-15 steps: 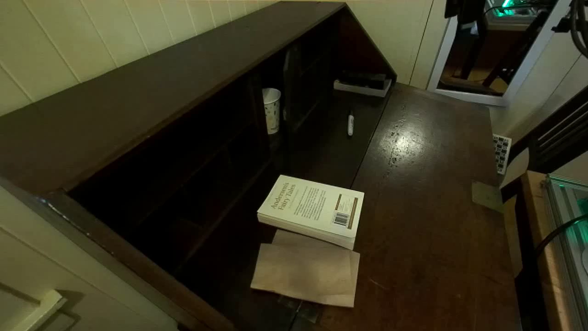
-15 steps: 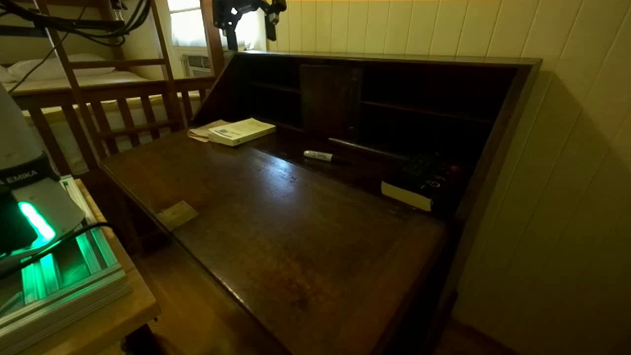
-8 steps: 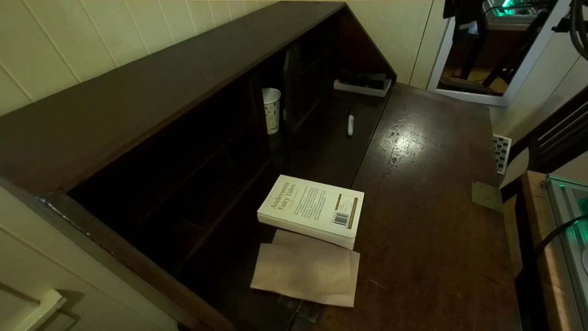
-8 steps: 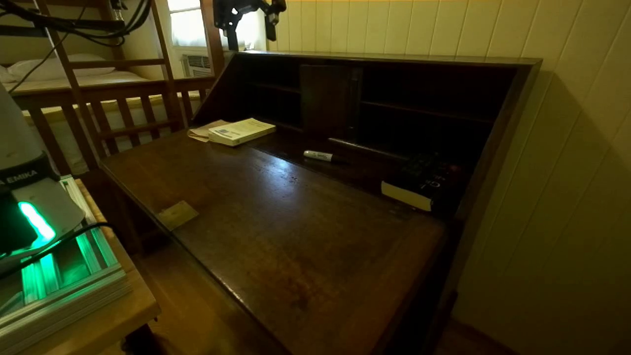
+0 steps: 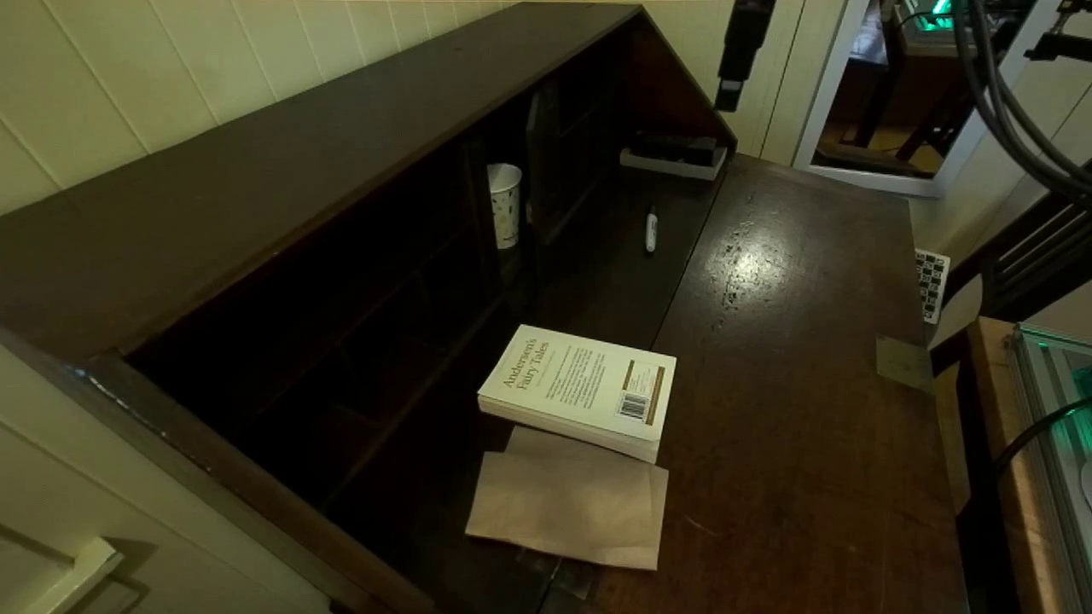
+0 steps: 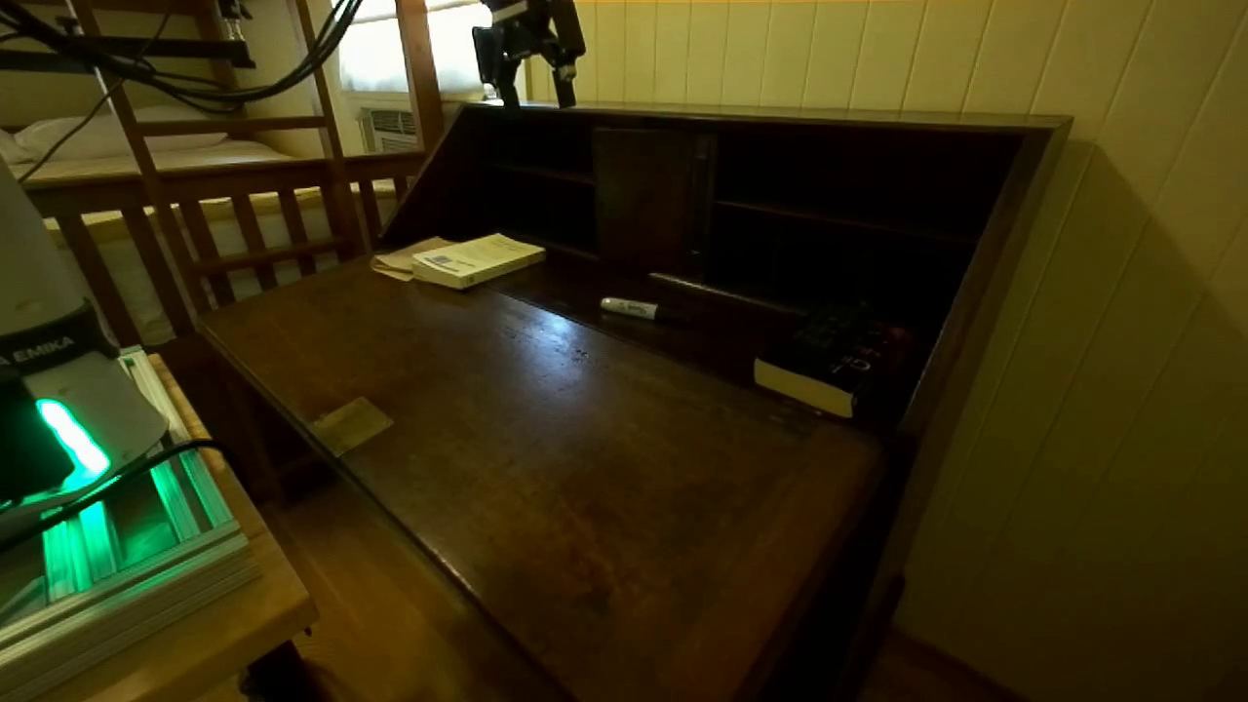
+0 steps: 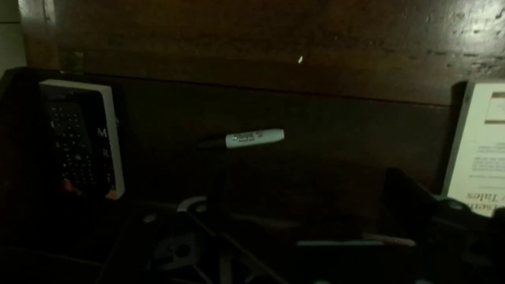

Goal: Move the cup, then pick up the marker and put it in the cup

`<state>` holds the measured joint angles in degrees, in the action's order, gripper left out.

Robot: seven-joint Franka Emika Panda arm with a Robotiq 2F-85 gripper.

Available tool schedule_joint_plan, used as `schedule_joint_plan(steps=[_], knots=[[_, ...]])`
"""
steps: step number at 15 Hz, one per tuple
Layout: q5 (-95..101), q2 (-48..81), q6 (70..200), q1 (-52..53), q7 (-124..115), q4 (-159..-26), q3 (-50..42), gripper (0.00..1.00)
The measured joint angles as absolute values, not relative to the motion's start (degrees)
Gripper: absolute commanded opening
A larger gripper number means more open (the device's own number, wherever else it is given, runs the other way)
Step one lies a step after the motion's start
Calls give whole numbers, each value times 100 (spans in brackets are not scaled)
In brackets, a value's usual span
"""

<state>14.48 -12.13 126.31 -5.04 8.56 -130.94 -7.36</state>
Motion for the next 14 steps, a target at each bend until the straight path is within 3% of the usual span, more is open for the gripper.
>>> schedule_joint_plan(steps=[6,14], knots=[[1448,-441,13551,-493,-24,-12688,-487,100],[1390,182,13792,-336,-477,-11904,-298,100]])
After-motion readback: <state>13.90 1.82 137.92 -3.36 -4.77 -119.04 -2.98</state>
